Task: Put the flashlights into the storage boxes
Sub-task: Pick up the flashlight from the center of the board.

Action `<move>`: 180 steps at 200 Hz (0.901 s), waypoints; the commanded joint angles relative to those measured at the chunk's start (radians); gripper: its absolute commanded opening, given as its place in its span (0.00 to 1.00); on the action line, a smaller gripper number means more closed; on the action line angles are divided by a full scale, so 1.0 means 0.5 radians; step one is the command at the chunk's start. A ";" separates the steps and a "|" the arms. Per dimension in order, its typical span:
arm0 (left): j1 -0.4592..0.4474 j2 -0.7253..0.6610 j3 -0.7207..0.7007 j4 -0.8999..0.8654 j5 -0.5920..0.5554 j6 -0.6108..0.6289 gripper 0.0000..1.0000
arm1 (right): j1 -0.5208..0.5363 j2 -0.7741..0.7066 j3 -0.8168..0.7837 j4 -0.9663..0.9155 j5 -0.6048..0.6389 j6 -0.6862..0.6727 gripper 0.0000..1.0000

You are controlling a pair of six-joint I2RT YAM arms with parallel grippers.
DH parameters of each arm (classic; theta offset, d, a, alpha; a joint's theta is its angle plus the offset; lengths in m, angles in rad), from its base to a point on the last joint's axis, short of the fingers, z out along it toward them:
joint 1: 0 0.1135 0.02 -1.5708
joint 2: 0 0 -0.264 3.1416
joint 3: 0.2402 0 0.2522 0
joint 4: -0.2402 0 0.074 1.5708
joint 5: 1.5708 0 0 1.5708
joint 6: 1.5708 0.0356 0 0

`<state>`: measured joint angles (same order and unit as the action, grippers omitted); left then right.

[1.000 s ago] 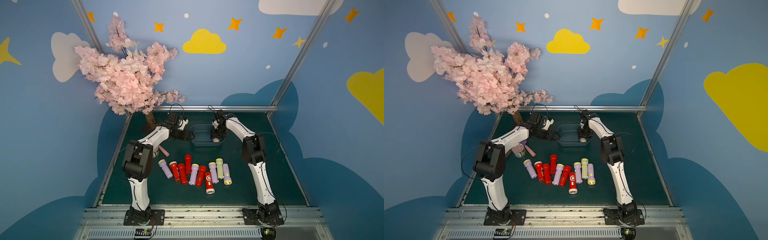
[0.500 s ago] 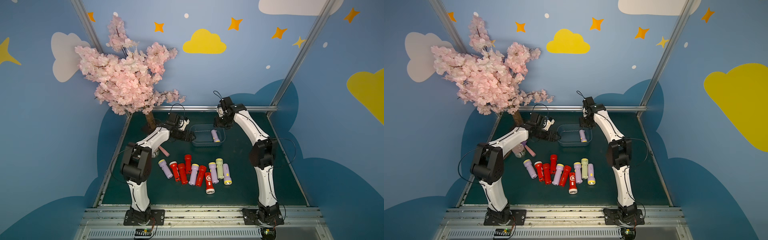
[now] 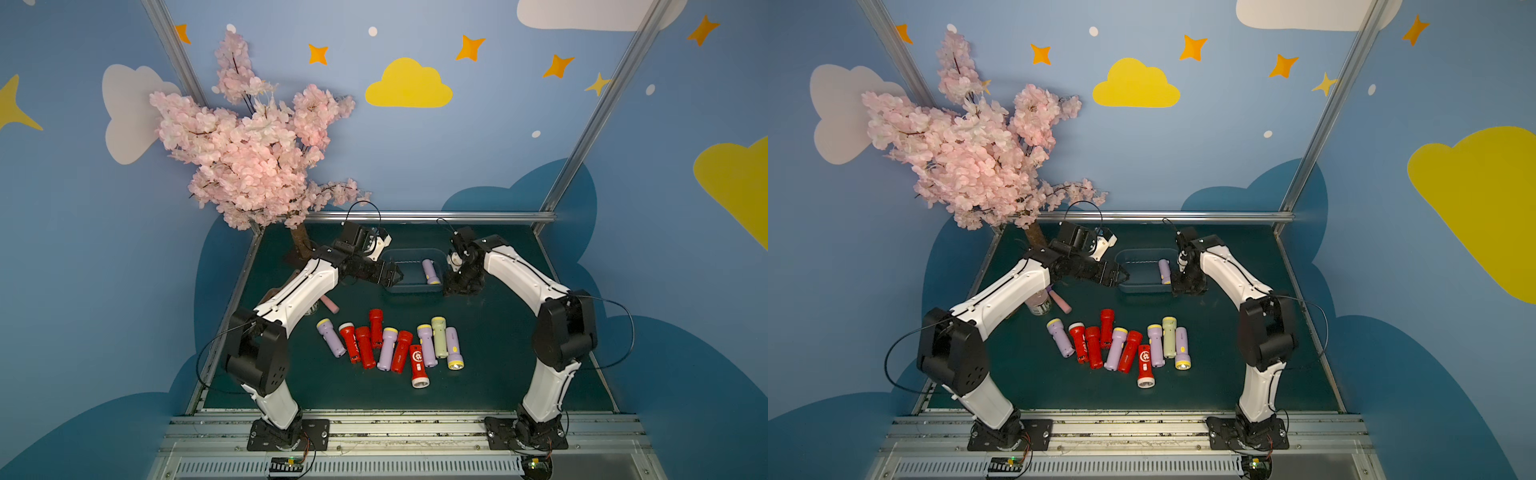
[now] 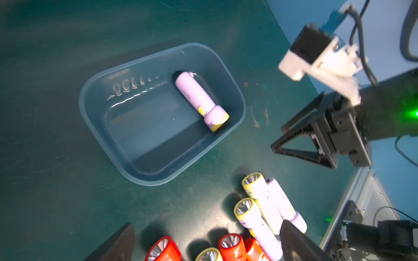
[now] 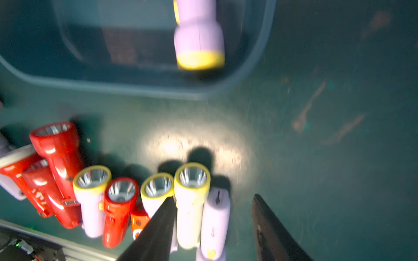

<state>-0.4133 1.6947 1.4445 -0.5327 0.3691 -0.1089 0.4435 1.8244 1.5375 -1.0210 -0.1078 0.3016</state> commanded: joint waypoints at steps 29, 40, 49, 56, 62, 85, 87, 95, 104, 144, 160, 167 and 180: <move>-0.026 -0.045 -0.008 -0.100 0.028 0.016 0.99 | 0.190 -0.328 -0.468 0.087 -0.090 0.262 0.54; -0.032 -0.051 -0.004 -0.115 0.035 0.014 0.99 | 0.239 -0.361 -0.549 0.096 -0.083 0.303 0.54; -0.035 -0.057 0.003 -0.129 0.041 0.014 0.99 | 0.275 -0.386 -0.604 0.098 -0.065 0.341 0.53; -0.041 -0.062 0.004 -0.136 0.045 0.012 0.99 | 0.300 -0.404 -0.644 0.099 -0.055 0.371 0.53; -0.045 -0.066 0.005 -0.139 0.047 0.009 0.99 | 0.319 -0.424 -0.678 0.105 -0.049 0.397 0.53; -0.051 -0.079 0.001 -0.120 0.077 -0.005 0.99 | 0.352 -0.493 -0.812 0.152 -0.045 0.484 0.52; -0.051 -0.078 0.003 -0.119 0.078 -0.004 0.99 | 0.354 -0.498 -0.822 0.157 -0.046 0.489 0.52; -0.054 -0.073 0.010 -0.121 0.090 -0.009 0.99 | 0.356 -0.516 -0.866 0.172 -0.045 0.512 0.52; -0.058 -0.062 0.022 -0.129 0.099 -0.005 0.99 | 0.358 -0.531 -0.906 0.192 -0.042 0.530 0.52; -0.067 -0.050 0.047 -0.161 0.109 0.024 0.99 | 0.362 -0.547 -1.054 0.260 -0.015 0.572 0.51; -0.066 -0.047 0.038 -0.151 0.112 0.027 0.99 | 0.362 -0.530 -1.091 0.311 0.002 0.573 0.51; -0.067 -0.046 0.039 -0.149 0.109 0.030 0.99 | 0.359 -0.513 -1.099 0.329 0.016 0.575 0.51; -0.066 -0.042 0.046 -0.150 0.109 0.031 0.99 | 0.353 -0.468 -1.099 0.347 0.038 0.575 0.51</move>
<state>-0.4454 1.6867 1.4445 -0.5926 0.4053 -0.1085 0.6201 1.5719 0.9947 -0.8845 -0.1207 0.5724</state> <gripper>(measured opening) 0.992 0.509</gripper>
